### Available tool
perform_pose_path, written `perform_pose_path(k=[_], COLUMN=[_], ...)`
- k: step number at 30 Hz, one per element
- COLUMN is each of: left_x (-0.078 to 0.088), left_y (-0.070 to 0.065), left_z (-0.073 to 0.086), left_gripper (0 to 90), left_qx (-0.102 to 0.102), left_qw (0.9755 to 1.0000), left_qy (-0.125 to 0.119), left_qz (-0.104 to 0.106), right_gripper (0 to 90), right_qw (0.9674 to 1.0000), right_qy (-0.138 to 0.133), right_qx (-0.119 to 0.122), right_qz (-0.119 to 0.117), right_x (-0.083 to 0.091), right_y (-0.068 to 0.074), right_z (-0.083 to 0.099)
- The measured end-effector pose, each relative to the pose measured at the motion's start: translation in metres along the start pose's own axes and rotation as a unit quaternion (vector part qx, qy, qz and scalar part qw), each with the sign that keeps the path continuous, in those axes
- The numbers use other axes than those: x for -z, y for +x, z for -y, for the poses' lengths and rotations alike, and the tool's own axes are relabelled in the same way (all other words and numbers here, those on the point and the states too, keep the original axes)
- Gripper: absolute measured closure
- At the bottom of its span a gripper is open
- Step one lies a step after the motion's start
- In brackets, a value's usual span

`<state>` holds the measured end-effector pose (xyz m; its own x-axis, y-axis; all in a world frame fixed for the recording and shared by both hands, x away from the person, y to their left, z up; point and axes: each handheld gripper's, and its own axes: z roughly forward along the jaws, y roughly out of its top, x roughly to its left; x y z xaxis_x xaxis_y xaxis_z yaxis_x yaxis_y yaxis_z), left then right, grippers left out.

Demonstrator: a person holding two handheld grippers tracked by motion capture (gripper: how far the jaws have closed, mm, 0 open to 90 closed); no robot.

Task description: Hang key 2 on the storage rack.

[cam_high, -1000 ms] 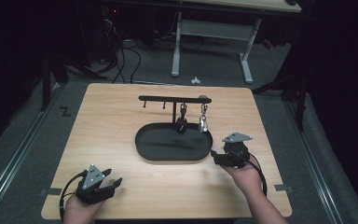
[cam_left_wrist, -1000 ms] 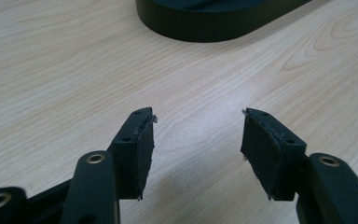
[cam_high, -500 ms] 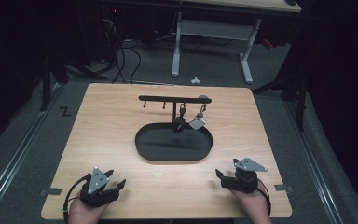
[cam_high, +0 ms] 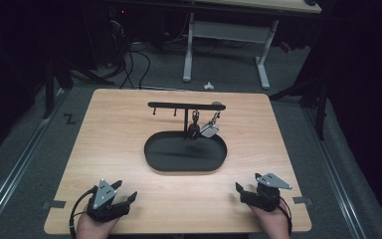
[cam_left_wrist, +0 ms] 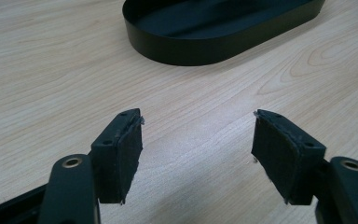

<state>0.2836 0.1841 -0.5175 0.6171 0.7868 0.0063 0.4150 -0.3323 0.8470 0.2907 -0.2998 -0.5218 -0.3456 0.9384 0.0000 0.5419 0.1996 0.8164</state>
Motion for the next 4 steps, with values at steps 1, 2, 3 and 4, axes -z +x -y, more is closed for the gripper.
perform_pose_path(k=[1,2,3,4], left_x=[0.0001,0.0003,0.0007,0.0009], left_y=[0.0003,0.0006,0.0005,0.0000], left_z=[-0.0004,-0.0013,-0.0025,-0.0034], left_gripper=[33.4,33.3,33.3,33.3], left_qx=[0.000,-0.001,-0.003,-0.005], left_qw=[1.0000,1.0000,1.0000,1.0000], left_qy=[0.000,-0.002,-0.004,-0.007], left_qz=[0.001,0.001,0.002,0.002], right_gripper=[15.4,15.4,15.4,15.4], right_qw=[1.0000,1.0000,1.0000,1.0000], right_qy=[0.000,0.000,-0.001,-0.002], right_qx=[-0.001,-0.001,-0.002,-0.001], right_qz=[0.001,0.003,0.004,0.005], right_x=[0.0000,0.0001,0.0005,0.0011], right_y=[-0.0002,-0.0005,-0.0004,-0.0005], right_z=[0.0001,0.0004,0.0008,0.0014])
